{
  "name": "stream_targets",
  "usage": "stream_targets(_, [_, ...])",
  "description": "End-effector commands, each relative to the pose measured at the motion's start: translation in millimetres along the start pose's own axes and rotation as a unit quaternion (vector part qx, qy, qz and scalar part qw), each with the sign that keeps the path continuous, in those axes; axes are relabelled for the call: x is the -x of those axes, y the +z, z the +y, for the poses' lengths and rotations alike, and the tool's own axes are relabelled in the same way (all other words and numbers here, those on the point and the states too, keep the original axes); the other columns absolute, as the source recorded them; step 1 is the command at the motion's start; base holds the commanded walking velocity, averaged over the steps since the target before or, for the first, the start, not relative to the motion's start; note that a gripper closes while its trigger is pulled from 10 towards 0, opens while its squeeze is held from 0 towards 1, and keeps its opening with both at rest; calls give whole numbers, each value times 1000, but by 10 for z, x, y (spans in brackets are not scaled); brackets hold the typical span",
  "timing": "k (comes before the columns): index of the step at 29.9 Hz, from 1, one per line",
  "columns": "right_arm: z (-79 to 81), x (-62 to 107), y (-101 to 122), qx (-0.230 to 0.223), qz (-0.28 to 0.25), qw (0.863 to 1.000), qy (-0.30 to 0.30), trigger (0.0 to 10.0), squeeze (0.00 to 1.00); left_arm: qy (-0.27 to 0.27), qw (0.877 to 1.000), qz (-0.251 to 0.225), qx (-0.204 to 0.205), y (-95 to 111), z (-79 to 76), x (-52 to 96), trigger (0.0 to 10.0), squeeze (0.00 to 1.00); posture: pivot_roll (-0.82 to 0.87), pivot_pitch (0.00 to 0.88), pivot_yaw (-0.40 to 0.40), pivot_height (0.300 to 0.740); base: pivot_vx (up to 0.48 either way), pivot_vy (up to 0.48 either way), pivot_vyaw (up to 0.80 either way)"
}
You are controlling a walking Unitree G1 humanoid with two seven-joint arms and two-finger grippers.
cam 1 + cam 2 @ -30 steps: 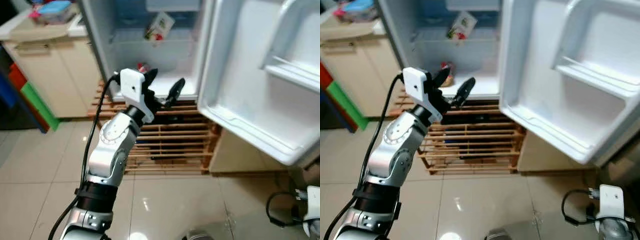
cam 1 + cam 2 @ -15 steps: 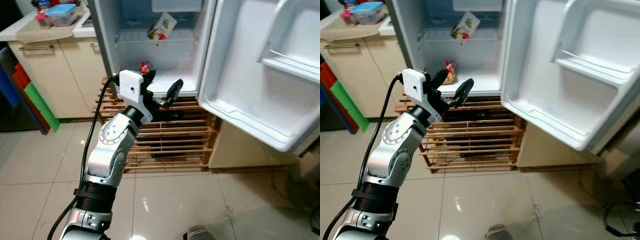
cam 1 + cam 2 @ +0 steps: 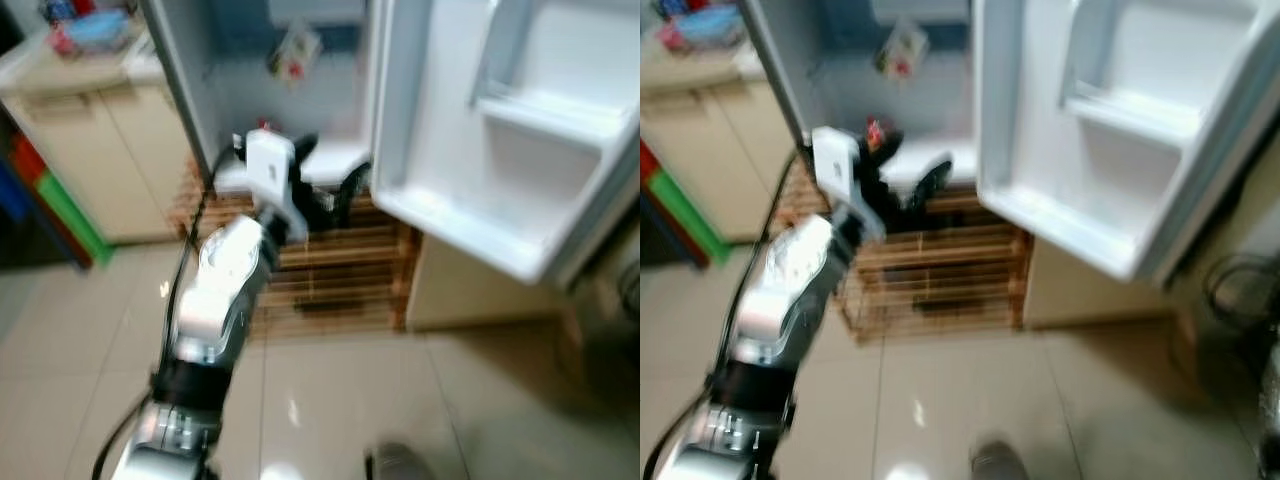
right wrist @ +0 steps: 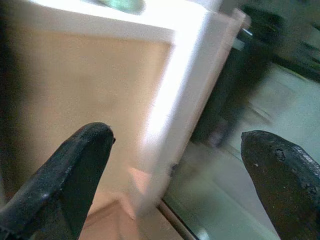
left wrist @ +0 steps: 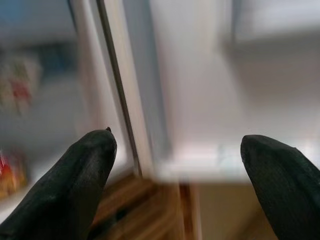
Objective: Restocking fridge
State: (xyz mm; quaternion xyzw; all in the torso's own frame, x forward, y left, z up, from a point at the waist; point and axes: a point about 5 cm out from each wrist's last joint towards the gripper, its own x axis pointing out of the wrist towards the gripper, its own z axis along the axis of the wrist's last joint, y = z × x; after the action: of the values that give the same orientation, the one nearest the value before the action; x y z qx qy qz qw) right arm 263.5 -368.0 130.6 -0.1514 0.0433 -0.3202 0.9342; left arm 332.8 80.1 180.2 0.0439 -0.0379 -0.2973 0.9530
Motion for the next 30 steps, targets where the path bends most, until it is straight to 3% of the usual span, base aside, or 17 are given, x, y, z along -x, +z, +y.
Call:
stream_targets(1, [141,-4,116,-2,-27,999,31,10000,0,17,995,95,3,-330,33,32,10000,0,-351,58,95,740,0,0,0])
stream_targets(6, [279,-16,157,-14,-27,999,45,10000,0,-1,990,143,-11,-493,1,57,10000,0,-351,56,95,740,0,0,0])
stream_targets(7, [380,-25,220,-21,-34,997,58,10000,0,-3,989,145,-12,-507,-5,63,10000,0,-350,57,94,740,0,0,0])
stream_targets(13, [676,-49,396,-17,-61,993,95,10000,0,12,990,141,-8,-497,37,58,10000,0,-333,58,83,740,0,0,0])
stream_targets(19, [750,-115,451,-10,-62,994,88,10000,0,11,991,135,-11,-473,48,51,10000,0,-333,58,83,740,0,0,0])
stream_targets(28, [1021,-184,624,-22,-60,993,102,10000,0,13,991,130,-16,-438,69,51,10000,0,-304,44,75,740,0,0,0])
stream_targets(30, [1157,-145,669,-38,-57,990,124,10000,0,15,991,129,-15,-440,72,60,10000,0,-301,42,74,740,0,0,0])
